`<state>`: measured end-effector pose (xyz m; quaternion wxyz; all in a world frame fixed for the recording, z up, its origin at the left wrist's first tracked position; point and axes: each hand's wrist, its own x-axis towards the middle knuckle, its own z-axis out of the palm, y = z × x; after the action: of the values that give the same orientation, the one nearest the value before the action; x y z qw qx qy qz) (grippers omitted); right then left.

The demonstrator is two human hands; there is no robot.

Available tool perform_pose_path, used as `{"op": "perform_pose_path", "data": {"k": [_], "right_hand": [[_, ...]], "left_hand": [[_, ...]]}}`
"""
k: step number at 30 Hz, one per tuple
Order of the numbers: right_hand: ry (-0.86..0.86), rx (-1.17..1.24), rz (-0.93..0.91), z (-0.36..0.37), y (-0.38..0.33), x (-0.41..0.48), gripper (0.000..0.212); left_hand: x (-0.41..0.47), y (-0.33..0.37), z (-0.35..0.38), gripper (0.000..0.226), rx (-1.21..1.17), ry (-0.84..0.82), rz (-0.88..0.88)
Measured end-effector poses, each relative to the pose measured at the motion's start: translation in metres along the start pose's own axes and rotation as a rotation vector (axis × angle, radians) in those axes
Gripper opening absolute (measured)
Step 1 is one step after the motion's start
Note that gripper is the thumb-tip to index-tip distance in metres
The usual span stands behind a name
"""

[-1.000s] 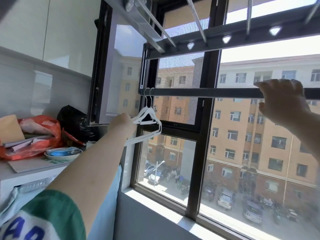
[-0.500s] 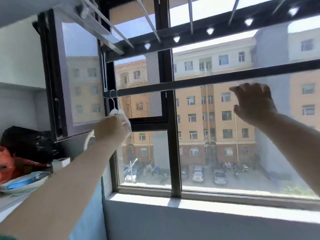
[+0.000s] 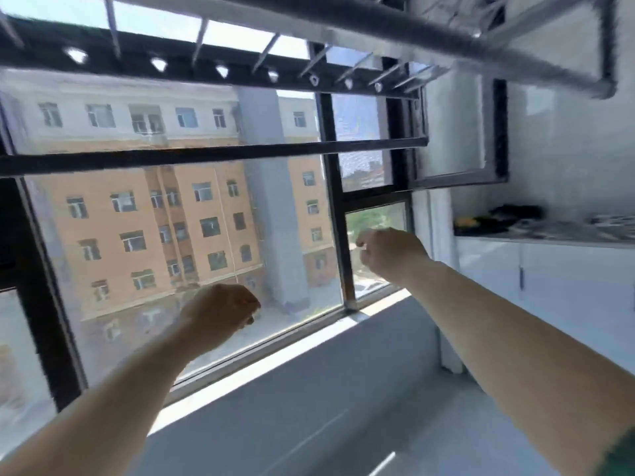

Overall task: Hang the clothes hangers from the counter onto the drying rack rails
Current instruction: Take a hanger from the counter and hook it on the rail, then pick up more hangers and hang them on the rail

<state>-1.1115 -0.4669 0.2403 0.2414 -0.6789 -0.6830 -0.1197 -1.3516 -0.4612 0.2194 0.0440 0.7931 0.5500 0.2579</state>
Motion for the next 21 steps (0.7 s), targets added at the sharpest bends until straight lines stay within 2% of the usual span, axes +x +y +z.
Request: {"op": "perform_pose_path", "data": {"k": [2,6,11,14,17,21], "right_hand": [[-0.075,-0.034,0.104,-0.01,0.059,-0.025,0.031],[-0.17,-0.079,0.313,-0.035,0.178,-0.083,0.031],[-0.196,-0.149,0.516,-0.07,0.322,-0.156,0.03],[-0.181,-0.172,0.626,-0.09,0.395,-0.19,0.03],[-0.169,-0.133,0.721,-0.096,0.454,-0.216,0.03],[-0.192,-0.096,0.764,-0.087,0.522,-0.235,0.03]], "left_hand": [[0.016,0.042,0.037,0.019,-0.077,-0.042,0.048],[0.045,0.135,0.116,0.036,-0.176,-0.116,0.137],[0.064,0.272,0.208,0.029,-0.252,-0.245,0.246],[0.072,0.332,0.259,0.03,-0.355,-0.279,0.239],[0.082,0.377,0.306,0.031,-0.349,-0.347,0.232],[0.103,0.43,0.365,0.027,-0.362,-0.395,0.226]]}}
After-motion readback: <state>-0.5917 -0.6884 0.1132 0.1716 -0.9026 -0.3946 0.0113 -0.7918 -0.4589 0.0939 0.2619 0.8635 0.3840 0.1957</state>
